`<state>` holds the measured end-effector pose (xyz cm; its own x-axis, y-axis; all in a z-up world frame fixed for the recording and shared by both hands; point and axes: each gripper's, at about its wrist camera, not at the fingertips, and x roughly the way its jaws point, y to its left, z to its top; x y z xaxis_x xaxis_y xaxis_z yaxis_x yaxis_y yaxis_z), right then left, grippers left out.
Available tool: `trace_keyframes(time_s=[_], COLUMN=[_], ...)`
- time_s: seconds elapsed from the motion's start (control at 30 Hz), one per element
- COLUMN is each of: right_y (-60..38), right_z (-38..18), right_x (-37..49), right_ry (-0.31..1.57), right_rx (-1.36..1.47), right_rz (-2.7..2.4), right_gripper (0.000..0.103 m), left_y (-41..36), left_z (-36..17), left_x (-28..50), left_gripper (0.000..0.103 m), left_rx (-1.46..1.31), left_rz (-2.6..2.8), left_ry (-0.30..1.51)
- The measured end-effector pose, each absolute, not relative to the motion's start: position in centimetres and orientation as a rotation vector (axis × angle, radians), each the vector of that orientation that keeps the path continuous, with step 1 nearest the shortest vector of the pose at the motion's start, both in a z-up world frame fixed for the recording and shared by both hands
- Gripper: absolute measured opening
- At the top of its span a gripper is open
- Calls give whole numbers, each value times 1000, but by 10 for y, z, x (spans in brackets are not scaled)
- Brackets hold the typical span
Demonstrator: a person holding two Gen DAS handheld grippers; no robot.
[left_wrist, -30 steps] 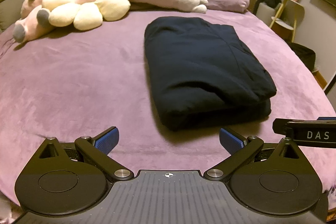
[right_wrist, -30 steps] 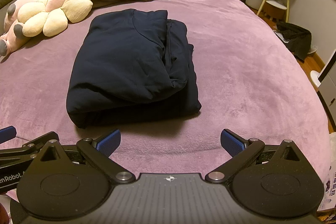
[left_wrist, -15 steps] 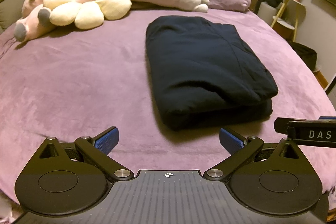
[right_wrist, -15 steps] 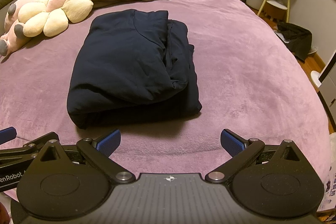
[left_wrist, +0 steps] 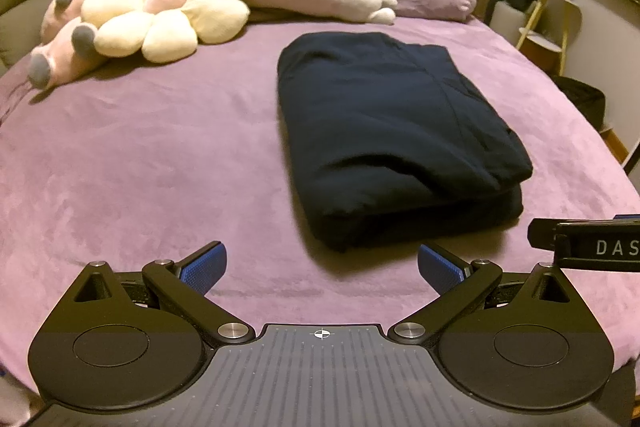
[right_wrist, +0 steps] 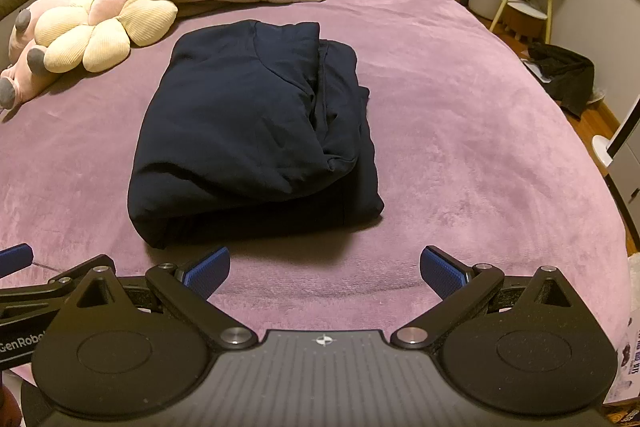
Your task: Fold large clothes
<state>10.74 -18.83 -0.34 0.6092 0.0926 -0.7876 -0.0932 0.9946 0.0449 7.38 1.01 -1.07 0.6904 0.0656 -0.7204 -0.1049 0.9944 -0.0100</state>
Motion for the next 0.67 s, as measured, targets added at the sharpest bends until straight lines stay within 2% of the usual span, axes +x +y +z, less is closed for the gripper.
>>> trace_keyframes(time_s=[0.67], right_y=[-189], right_z=[-6], right_x=[107], right_ry=[911], right_rx=[5], right_rz=[97], right_gripper=[101], left_y=[5], left_z=[-13], left_x=[75], left_gripper=[103], left_rx=[-37], left_rz=[106], left_ry=[824])
